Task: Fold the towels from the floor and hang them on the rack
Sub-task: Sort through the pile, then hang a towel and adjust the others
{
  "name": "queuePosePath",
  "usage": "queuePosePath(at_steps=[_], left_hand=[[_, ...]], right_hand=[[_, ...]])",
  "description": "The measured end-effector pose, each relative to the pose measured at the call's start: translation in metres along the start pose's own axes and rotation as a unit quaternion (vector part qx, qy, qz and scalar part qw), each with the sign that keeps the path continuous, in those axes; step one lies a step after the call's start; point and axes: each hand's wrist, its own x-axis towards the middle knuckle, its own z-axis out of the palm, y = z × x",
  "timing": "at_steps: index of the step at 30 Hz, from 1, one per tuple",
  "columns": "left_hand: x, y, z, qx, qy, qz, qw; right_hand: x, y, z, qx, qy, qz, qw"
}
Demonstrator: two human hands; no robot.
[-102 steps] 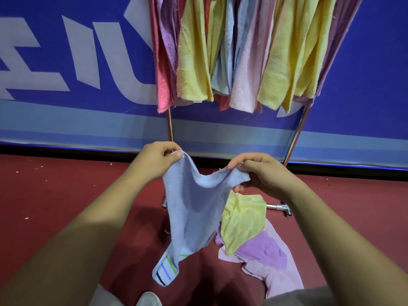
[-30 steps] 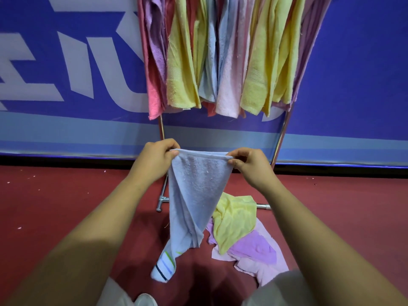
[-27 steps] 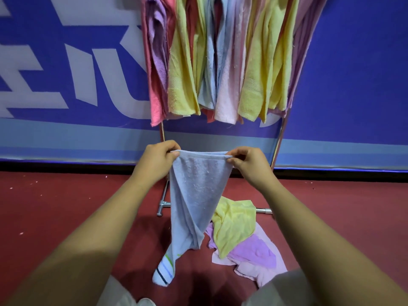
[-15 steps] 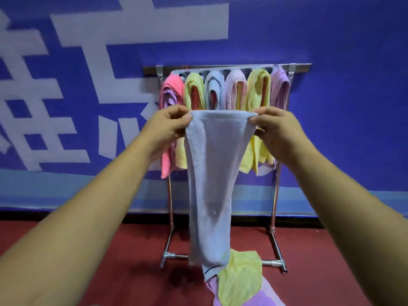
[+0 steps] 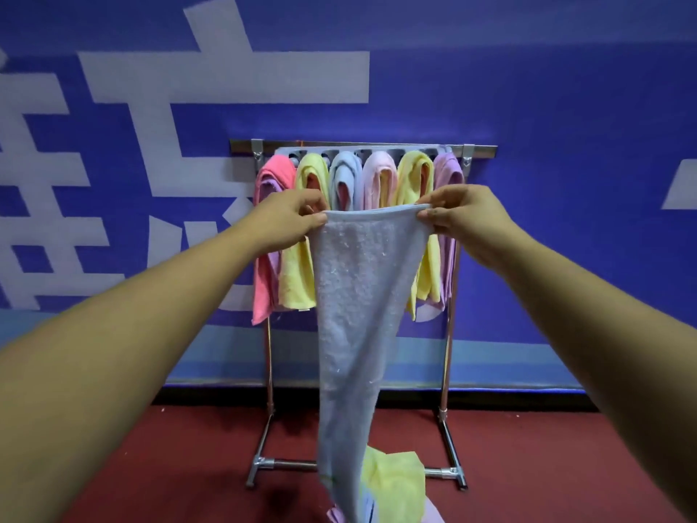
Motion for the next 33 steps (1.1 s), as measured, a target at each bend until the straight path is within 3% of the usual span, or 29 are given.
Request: queuePosePath(at_steps=[2,7,11,14,16,18,21,26,31,33], left_hand=[[-0.005,0.004,-0.003,-0.021,-0.041,0.019,0.999],[-0.018,0.012,-0.007,-0.244,-0.083,0.019,0.966],[-0.029,0.028,-0.009,-0.252,-0.159,0.055,0.953],[-0.034,0.03,-0.013,-0.301,-0.229,0.045,0.925],[-0.036,0.03,-0.013,-0.272,-0.225,0.056,0.934],[-0.038,0.034,-0.014,-0.168,-0.197,0.099,0.961],[-0.042,0.041,-0.013,-0.075,-0.178,0.135,0.972],[-0.039,0.046,-0.006,-0.054,-0.114,0.189,0.974],[-0.039,0.056,-0.002,-0.149,-0.193,0.19,0.951],[-0.039,0.057,-0.001,-0.141,-0.182,0.165,0.959]], right_hand=[[-0.002,0.002,-0.002,-0.01,-0.002,0.001,1.0],[-0.003,0.01,-0.002,0.035,-0.003,0.021,0.999],[-0.002,0.014,0.006,0.059,-0.004,0.033,0.998],[0.001,0.017,0.007,0.051,-0.002,0.043,0.998],[0.0,0.016,0.007,0.04,-0.006,0.051,0.998],[0.0,0.015,0.004,0.018,-0.005,0.055,0.998],[0.0,0.017,0.001,-0.019,-0.003,0.065,0.998],[-0.003,0.017,0.006,-0.011,-0.037,0.087,0.995],[-0.007,0.004,0.02,0.059,-0.075,0.097,0.991],[-0.01,-0.001,0.026,0.067,-0.083,0.098,0.989]])
